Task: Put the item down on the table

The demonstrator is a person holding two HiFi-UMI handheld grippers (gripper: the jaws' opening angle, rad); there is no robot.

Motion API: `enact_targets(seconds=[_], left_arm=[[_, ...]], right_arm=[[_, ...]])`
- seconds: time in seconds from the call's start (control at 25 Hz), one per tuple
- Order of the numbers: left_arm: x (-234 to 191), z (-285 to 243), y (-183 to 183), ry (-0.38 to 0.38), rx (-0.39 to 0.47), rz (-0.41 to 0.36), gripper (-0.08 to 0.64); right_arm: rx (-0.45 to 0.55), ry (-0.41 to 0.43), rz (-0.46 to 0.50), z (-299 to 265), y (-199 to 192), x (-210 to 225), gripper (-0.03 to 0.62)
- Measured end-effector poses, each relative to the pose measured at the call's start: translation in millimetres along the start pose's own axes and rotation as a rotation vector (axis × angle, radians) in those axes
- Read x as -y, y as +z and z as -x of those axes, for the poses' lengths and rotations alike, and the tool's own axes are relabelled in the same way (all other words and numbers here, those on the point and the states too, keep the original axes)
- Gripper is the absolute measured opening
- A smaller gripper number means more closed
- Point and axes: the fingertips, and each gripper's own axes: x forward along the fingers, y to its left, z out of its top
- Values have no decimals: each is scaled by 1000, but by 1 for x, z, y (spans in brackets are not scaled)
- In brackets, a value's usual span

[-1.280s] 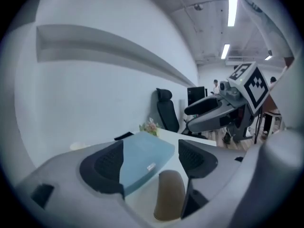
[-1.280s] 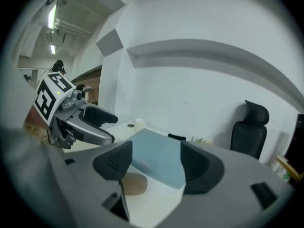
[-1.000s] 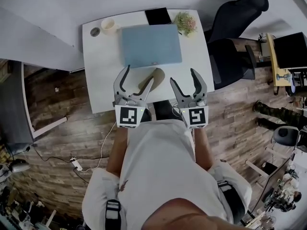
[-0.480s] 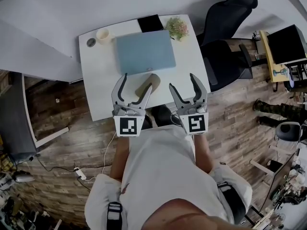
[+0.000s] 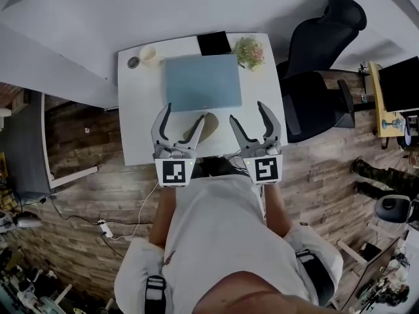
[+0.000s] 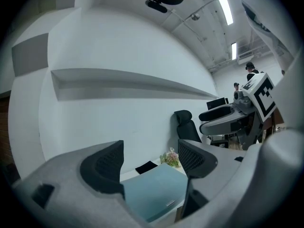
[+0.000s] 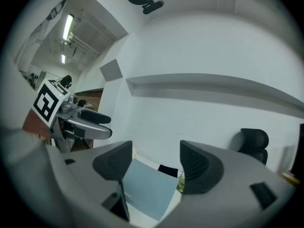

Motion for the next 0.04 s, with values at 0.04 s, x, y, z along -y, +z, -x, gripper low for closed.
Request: enact_targets(seconds=[0.04], left_arm=[[1, -6, -1, 4, -7, -7, 351]], right_arm=[[4, 5, 0, -3, -1, 5, 310]])
